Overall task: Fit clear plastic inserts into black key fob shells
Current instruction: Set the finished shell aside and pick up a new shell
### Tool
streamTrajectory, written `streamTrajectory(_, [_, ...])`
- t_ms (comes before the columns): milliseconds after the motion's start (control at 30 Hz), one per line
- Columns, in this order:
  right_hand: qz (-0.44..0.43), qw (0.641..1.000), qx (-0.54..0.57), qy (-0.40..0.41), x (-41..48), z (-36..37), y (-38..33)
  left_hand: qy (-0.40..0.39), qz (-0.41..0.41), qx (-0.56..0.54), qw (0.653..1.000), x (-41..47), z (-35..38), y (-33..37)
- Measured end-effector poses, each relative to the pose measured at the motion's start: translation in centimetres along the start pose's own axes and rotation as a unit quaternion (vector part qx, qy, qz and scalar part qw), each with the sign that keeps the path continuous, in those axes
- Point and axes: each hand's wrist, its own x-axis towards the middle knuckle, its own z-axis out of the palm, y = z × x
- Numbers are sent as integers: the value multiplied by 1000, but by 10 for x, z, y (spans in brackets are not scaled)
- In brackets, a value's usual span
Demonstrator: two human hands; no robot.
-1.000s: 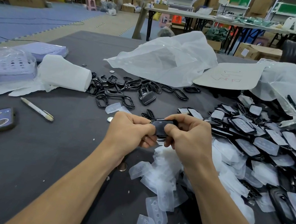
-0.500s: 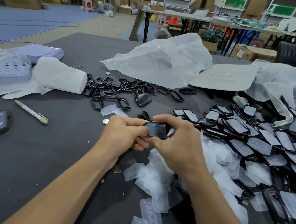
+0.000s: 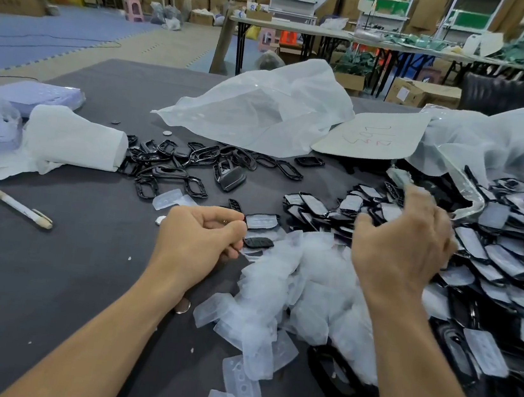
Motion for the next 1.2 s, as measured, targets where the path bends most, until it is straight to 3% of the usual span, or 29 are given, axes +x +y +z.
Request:
streamTrajectory(233, [-163, 967, 70, -182, -40, 28, -28, 90, 140, 255, 953, -1, 0, 0])
streamTrajectory(400, [-254, 919, 32, -299, -63, 37, -43, -63, 141, 357, 921, 13, 5, -9])
streamTrajectory(467, [-256, 919, 10, -301, -65, 39, -43, -64, 168, 384, 906, 13, 6, -14])
streamTrajectory(667, [-219, 933, 22, -285, -62, 38, -43, 71, 176, 408, 893, 11, 8, -15])
streamTrajectory(800, [-204, 937, 72, -275, -62, 36, -44, 102, 133, 340, 925, 23, 3, -11])
streamTrajectory(933, [-208, 929, 76, -296, -62, 35, -43, 100, 147, 338, 924, 63, 1, 6])
streamTrajectory(1100, [-220, 936, 148, -233, -59, 36, -39, 39, 43, 524, 850, 99, -12, 7])
streamTrajectory(1200, [-180, 936, 217, -213, -57, 36, -41, 35, 58, 474, 878, 102, -18, -4])
